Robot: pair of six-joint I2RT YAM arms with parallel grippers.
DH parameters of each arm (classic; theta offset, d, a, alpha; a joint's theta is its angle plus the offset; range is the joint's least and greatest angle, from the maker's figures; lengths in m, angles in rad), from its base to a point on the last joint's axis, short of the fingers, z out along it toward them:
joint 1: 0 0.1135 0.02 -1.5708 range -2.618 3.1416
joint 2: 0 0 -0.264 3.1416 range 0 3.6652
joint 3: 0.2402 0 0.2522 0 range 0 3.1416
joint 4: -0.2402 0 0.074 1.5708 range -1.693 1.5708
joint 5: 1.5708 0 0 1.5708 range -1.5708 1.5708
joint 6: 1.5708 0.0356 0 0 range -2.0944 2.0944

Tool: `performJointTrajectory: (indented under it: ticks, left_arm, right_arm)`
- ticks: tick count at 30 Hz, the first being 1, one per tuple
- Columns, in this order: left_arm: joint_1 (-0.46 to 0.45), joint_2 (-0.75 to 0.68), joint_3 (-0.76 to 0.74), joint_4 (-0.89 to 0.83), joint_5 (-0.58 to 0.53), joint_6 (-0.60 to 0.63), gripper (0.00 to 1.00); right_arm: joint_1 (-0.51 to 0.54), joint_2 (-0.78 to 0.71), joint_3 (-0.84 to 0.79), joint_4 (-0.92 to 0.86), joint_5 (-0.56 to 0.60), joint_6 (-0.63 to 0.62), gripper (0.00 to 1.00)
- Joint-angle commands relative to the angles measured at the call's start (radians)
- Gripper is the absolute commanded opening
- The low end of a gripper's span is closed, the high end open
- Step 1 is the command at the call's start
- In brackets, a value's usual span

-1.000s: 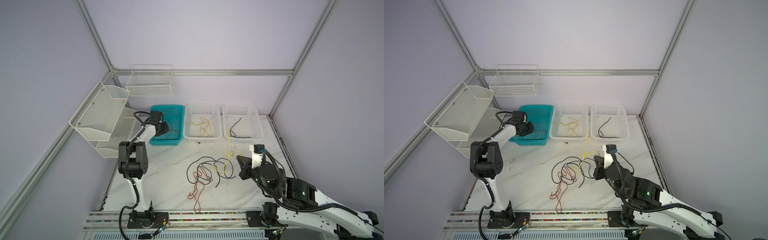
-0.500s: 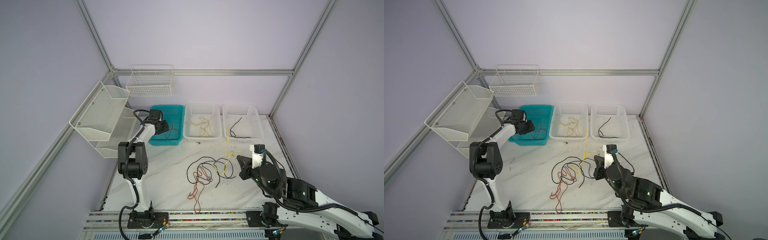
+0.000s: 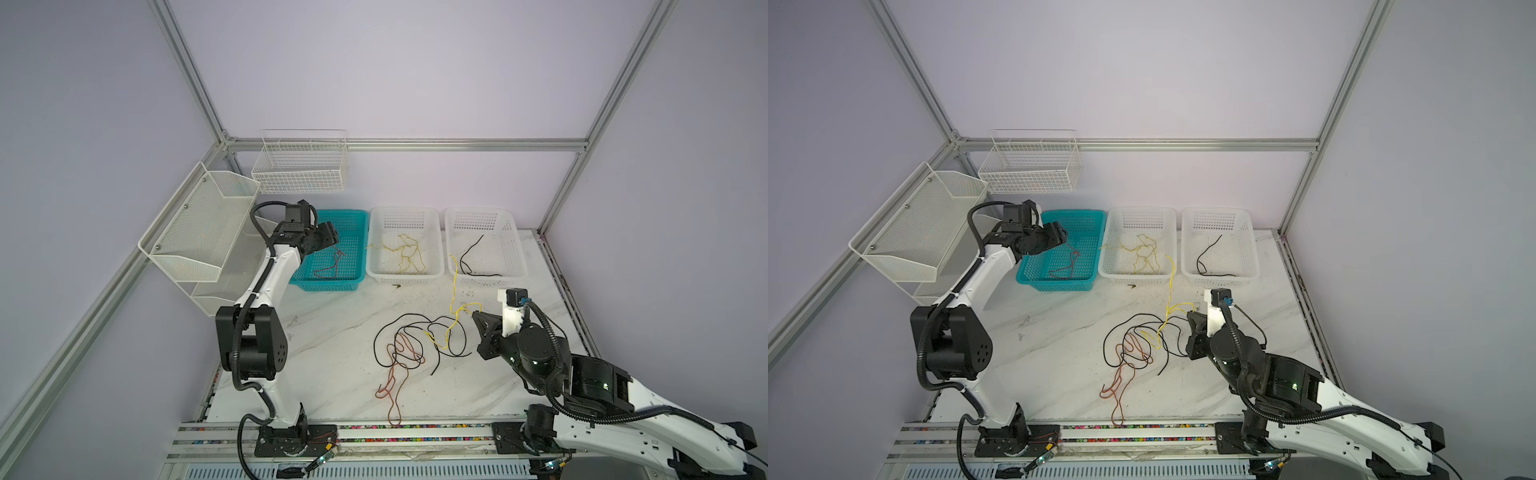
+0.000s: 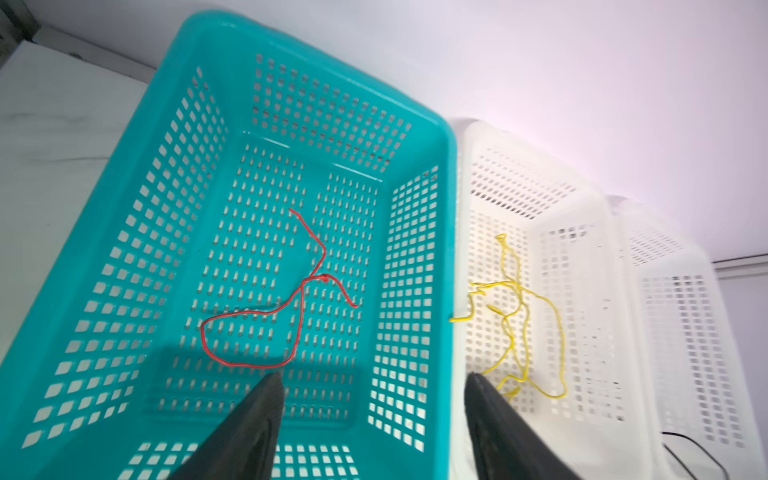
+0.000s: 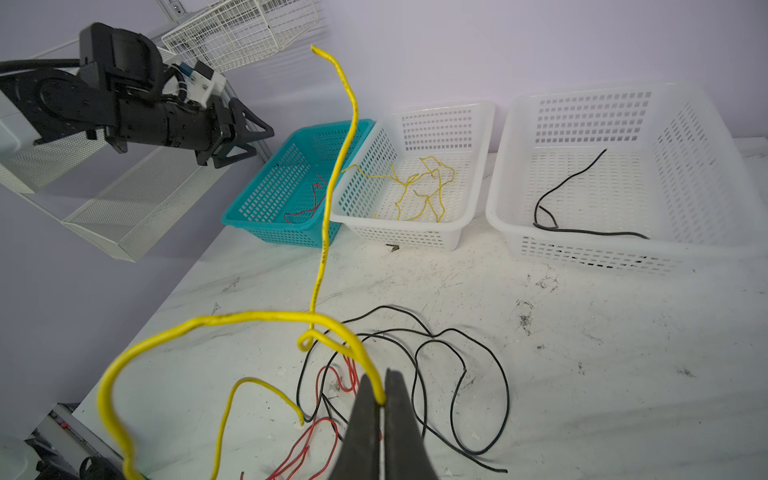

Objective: Untangle the cables
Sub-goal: 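Open the left gripper to drop the red wire into the teal basket, then carry the yellow wire into the white basket with the right gripper while the left withdraws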

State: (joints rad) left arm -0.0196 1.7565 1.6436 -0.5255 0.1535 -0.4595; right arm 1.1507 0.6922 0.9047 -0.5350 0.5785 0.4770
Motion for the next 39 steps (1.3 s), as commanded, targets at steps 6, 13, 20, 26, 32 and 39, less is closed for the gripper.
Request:
performJointTrajectory:
  ticks: [6, 13, 20, 26, 32, 39]
  left_arm:
    - [-0.026, -0.332, -0.108, 0.097, -0.010, -0.009, 0.99]
    - [-0.118, -0.678, -0.385, 0.131, -0.222, 0.087, 1.00]
    - [-0.138, -0.982, -0.741, 0.162, -0.305, 0.127, 1.00]
    - [-0.138, -1.141, -0.970, 0.196, -0.350, 0.138, 1.00]
    - [-0.143, -1.197, -1.038, 0.234, -0.342, 0.143, 1.00]
    - [-0.167, -1.198, -1.048, 0.234, -0.358, 0.165, 1.00]
  right_arm:
    - [-0.002, 0.018, -0.013, 0.030, 0.009, -0.012, 0.00]
    - [-0.002, 0.054, -0.012, 0.057, 0.009, -0.019, 0.00]
    - [-0.002, 0.161, 0.029, 0.072, 0.071, -0.028, 0.00]
    - [-0.009, 0.308, 0.082, 0.133, 0.119, -0.089, 0.00]
    - [-0.177, 0.466, 0.151, 0.170, 0.006, -0.126, 0.00]
    - [-0.411, 0.634, 0.259, 0.313, -0.278, -0.126, 0.00]
